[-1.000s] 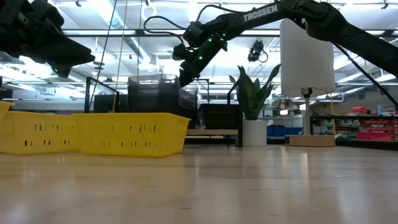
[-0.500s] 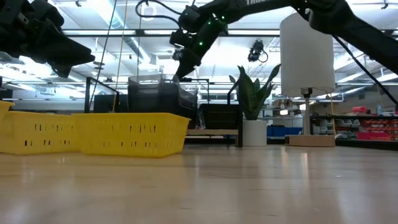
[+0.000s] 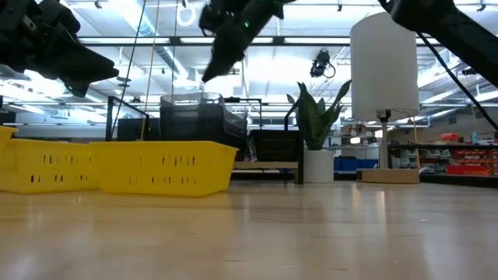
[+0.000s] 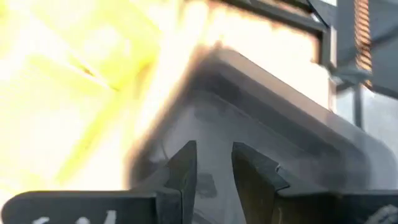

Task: Stack baskets on shelf by color
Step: Put the stacked transparent black bins on the shelf

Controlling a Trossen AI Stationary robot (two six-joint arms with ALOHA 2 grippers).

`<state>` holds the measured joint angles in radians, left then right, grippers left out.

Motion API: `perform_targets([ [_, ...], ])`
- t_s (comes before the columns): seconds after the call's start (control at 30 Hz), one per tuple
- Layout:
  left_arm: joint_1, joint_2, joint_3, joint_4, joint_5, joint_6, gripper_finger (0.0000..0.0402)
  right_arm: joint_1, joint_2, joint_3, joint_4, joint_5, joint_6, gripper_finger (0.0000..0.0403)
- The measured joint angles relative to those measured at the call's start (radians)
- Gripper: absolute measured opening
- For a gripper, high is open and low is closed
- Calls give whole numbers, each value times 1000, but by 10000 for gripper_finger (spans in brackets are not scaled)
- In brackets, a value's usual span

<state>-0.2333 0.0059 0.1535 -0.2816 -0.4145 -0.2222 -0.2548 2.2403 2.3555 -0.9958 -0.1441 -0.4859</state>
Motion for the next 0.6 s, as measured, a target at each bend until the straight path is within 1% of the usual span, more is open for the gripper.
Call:
perform_targets([
  [0.3,0,0,0,-1,0,0,117,112,2,-1,-66,-4,-12,109],
  [0.6,0,0,0,0,0,0,117,110,-13,-2,-190,-3,24,148],
])
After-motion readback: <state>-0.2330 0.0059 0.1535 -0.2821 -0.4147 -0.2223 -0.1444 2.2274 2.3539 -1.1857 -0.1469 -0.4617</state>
